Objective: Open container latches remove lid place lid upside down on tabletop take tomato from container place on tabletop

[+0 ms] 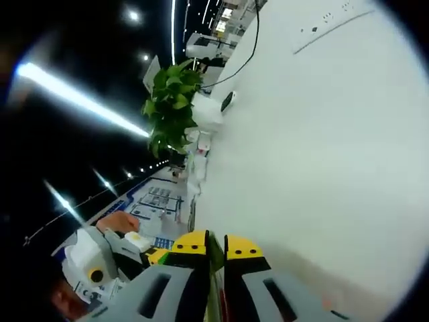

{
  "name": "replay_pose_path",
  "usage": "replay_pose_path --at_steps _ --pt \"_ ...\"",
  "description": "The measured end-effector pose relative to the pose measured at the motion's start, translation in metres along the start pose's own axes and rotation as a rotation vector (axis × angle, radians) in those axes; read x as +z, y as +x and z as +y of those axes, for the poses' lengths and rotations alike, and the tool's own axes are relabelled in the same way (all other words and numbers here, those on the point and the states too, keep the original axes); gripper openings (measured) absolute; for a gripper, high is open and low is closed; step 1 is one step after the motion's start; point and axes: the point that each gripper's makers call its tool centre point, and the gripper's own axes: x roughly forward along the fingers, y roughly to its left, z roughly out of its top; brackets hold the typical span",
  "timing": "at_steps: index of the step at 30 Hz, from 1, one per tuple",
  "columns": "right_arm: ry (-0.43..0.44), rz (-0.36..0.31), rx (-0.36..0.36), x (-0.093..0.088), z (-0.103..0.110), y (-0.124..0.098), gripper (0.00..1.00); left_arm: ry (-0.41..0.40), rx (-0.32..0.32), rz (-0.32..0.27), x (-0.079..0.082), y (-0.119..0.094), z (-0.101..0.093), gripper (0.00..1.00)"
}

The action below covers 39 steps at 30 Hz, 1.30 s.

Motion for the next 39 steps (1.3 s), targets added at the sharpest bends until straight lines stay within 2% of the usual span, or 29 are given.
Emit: replay_pose_path --at_steps 3,4,6,8,10,14,19,25,30,34,39 --pt "-0.006 -0.004 -0.005 -0.002 0.003 0.0 0.02 -0.001 0.0 -0.003 0.0 0.0 0.0 0.6" --pt "-0.003 -0.007 -0.003 0.005 0.003 -0.002 0.02 -0.002 0.001 -0.005 0.0 0.0 0.0 0.6" --pt "-0.02 -0.013 -0.009 0.007 0.004 -0.003 0.02 -0.003 0.001 -0.006 0.0 0.0 0.0 0.6" --pt "-0.074 -0.026 -0.031 -0.001 0.008 -0.001 0.03 -0.004 0.001 -0.005 0.0 0.001 0.0 0.6" --pt "-0.088 -0.031 -0.041 -0.004 0.011 -0.001 0.03 -0.003 0.001 -0.003 0.001 0.001 0.0 0.6" --pt "-0.107 -0.037 -0.038 0.006 0.014 -0.005 0.04 -0.003 0.002 0.001 0.001 0.001 0.0 0.6" --pt "-0.14 -0.041 -0.05 0.009 0.017 -0.006 0.05 -0.004 0.002 0.001 0.0 0.001 0.0 0.6" --pt "-0.179 -0.053 -0.074 0.011 0.014 -0.006 0.05 -0.004 0.002 -0.002 0.0 0.002 0.0 0.6" --pt "-0.262 -0.071 -0.098 0.009 0.013 -0.005 0.05 -0.006 0.002 -0.012 0.0 0.002 0.0 0.61" --pt "-0.272 -0.078 -0.115 0.008 0.012 -0.005 0.05 -0.005 0.002 -0.013 0.0 0.002 0.0 0.61" --pt "-0.322 -0.122 -0.145 0.013 0.011 -0.005 0.06 0.0 0.001 -0.017 0.0 0.002 0.0 0.61"
